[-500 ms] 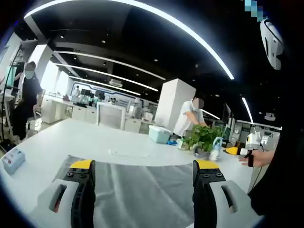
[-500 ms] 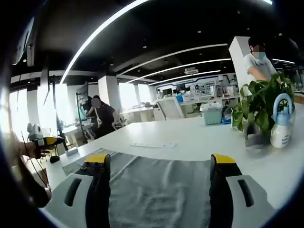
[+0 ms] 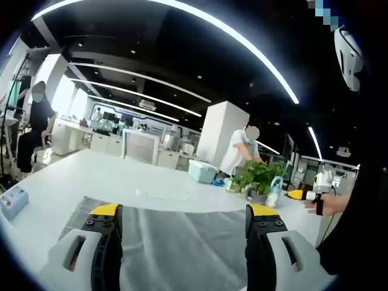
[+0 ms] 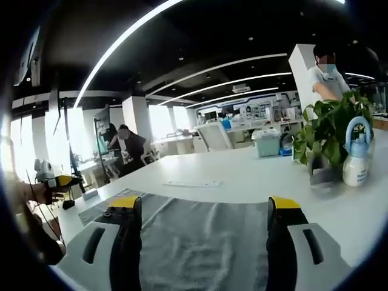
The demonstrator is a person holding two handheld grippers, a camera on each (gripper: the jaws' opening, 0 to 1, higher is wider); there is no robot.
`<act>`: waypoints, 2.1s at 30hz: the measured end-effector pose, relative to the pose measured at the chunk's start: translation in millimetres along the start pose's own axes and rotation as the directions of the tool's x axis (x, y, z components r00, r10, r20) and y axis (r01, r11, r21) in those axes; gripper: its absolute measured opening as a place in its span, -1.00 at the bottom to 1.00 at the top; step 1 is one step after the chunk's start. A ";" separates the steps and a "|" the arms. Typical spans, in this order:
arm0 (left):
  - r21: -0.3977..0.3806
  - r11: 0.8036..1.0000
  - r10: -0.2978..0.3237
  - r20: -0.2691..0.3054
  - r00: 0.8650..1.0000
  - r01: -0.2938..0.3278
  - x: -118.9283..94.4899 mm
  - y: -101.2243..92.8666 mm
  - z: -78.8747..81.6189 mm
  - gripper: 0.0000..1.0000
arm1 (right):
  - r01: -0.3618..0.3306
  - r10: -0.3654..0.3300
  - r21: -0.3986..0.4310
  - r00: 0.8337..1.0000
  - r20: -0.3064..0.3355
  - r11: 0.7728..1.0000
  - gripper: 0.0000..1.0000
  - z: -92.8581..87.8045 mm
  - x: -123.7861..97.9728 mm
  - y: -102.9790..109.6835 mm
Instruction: Fold the towel on the table until its edges align and the towel forms a compact rectangular stack.
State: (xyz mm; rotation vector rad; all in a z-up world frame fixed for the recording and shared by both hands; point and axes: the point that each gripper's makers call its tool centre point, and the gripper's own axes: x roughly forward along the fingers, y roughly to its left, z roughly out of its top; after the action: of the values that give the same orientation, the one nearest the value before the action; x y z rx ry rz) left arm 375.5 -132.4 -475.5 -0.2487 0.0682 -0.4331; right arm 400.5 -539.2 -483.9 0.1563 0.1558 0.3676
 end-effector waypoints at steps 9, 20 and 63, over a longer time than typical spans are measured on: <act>-0.001 1.000 -0.004 -0.013 1.000 0.004 0.2 -1.5 -2.6 0.71 | 0.019 -0.019 -0.010 1.000 -0.014 1.000 0.71 -0.8 -3.9 -5.7; -0.004 1.000 -0.008 -0.015 1.000 0.008 0.9 -4.5 -2.7 0.71 | 0.038 -0.039 -0.037 0.998 -0.039 0.999 0.73 0.8 -9.2 -16.4; -0.037 0.942 -0.334 -0.209 0.919 0.334 45.0 -145.0 -55.6 0.75 | -0.110 0.036 -0.247 0.958 -0.284 0.963 0.77 77.0 -9.1 -77.9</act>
State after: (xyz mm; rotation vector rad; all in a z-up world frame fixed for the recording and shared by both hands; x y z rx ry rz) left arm 350.7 -291.1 -493.2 -0.2135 0.2386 -0.8013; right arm 432.8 -623.9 -421.6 -0.1519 0.3779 0.4805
